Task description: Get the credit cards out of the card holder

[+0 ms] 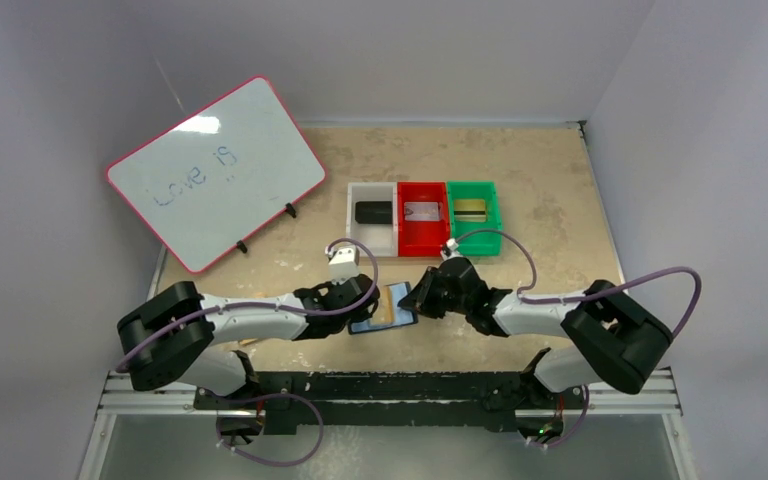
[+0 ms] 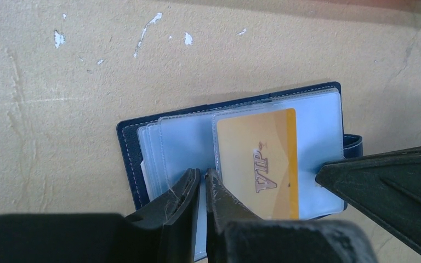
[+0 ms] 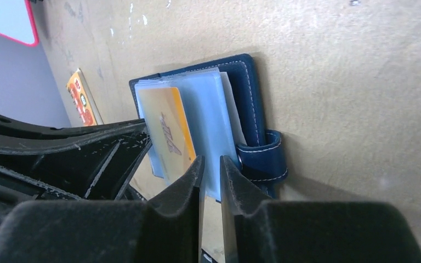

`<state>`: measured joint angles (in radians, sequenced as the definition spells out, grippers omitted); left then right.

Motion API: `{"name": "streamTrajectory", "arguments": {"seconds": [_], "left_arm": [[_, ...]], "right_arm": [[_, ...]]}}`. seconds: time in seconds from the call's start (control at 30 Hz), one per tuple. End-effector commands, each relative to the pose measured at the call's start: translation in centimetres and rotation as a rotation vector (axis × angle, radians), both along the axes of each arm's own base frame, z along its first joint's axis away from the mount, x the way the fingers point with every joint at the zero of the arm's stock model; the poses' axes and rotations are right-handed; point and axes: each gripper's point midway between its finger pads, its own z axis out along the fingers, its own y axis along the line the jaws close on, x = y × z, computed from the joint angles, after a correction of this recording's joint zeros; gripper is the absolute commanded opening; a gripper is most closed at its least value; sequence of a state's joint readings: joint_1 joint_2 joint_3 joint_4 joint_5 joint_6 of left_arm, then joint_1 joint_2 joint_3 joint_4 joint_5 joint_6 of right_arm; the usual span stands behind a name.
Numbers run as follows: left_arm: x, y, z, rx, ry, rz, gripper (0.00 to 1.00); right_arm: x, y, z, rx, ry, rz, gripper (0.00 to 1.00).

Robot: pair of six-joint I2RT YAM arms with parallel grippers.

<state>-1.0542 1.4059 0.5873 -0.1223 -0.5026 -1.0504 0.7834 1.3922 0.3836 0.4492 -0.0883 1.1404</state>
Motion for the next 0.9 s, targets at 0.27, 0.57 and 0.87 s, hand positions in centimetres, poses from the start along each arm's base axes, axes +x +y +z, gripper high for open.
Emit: {"name": "streamTrajectory", "arguments": {"seconds": [0.27,0.57,0.87], "left_arm": [[0.1,1.8,1.2,0.067,-0.017,0.015,0.10],[-0.1,1.5,0.9,0.053,-0.010,-0.001,0.09],[0.2,2.6,1.2,0.093,-0.029,0.035,0.09]], "right_arm": [[0.0,3.4,3.1,0.129,-0.143,0.209,0.31],[0.4,5.8,2.0,0.188,-0.121,0.280,0.30],[0.4,5.6,1.2,0.200,-0.078,0.239,0.05]]}}
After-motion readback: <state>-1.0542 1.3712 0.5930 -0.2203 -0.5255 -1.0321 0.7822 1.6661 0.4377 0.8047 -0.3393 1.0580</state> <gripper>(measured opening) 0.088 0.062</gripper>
